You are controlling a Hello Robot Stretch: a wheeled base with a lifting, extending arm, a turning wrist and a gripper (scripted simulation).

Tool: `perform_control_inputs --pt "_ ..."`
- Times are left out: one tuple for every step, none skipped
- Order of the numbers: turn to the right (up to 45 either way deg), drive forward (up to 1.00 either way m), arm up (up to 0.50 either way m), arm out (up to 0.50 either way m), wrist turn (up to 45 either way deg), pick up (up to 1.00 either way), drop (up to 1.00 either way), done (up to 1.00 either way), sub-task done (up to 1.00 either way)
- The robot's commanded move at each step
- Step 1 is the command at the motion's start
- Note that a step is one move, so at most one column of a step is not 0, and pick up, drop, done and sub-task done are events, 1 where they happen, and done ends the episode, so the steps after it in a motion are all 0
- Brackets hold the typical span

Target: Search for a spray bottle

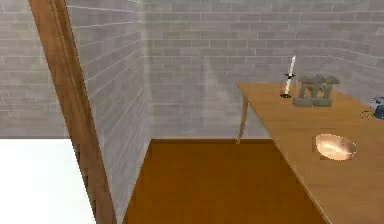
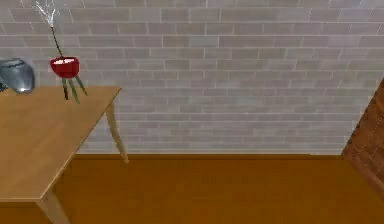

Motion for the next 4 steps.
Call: perform_control_inputs --pt "-30.0 0.00 0.00 0.00 0.0 0.00 0.00 0.00 0.00" --pt "0.0 0.55 0.00 0.00 0.0 0.00 0.00 0.00 0.00" --pt "-45.0 0.00 0.00 0.00 0.0 0.00 0.00 0.00 0.00" --pt "-6.0 0.00 0.00 0.00 0.0 0.00 0.00 0.00 0.00"
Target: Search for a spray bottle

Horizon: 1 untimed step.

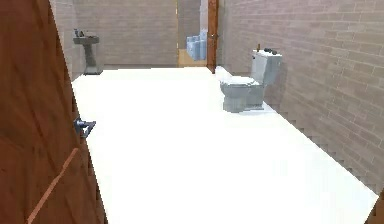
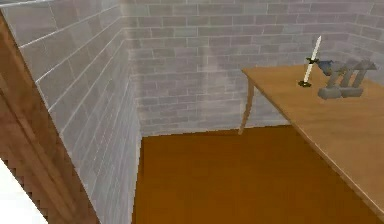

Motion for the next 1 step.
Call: perform_control_inputs --pt "0.0 1.00 0.00 0.00 0.0 0.00 0.00 0.00 0.00"
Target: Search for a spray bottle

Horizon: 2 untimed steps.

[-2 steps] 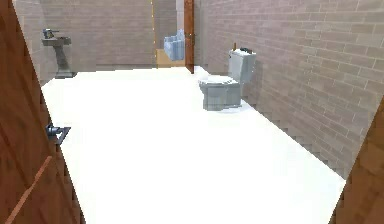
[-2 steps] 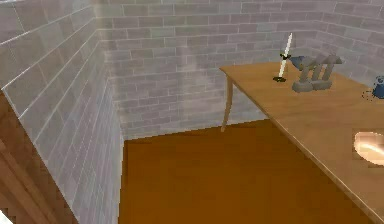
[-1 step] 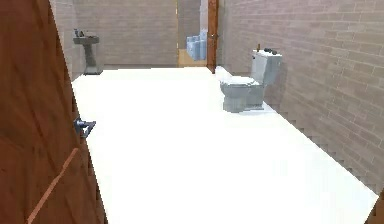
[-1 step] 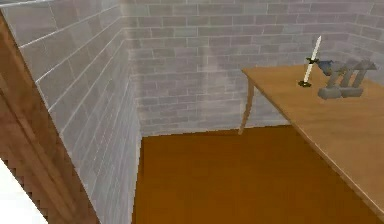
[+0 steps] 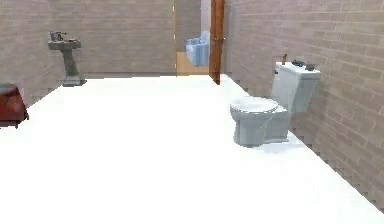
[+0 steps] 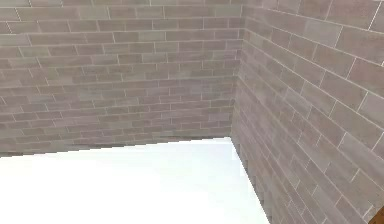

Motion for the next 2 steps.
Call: perform_control_inputs --pt "0.0 1.00 0.00 0.00 0.0 0.00 0.00 0.00 0.00" --pt "0.0 1.00 0.00 0.00 0.0 0.00 0.00 0.00 0.00"
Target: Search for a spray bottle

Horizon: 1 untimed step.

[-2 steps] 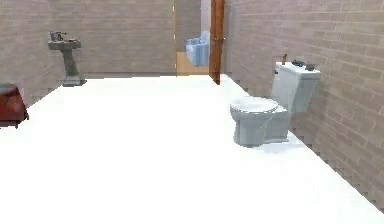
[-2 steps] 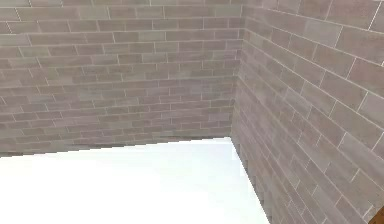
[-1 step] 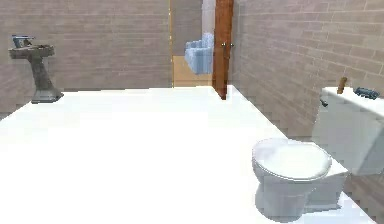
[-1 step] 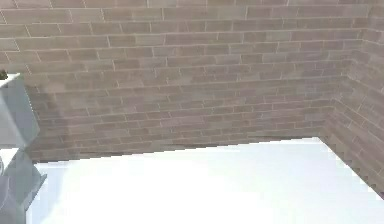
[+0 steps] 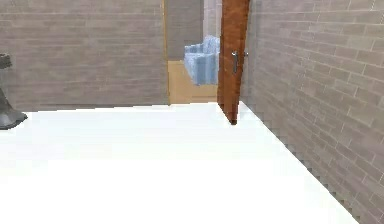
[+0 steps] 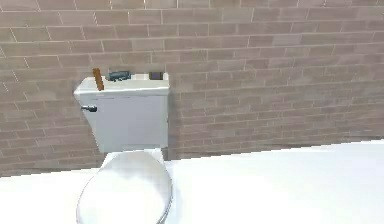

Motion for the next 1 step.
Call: perform_control_inputs --pt "0.0 1.00 0.00 0.00 0.0 0.00 0.00 0.00 0.00"
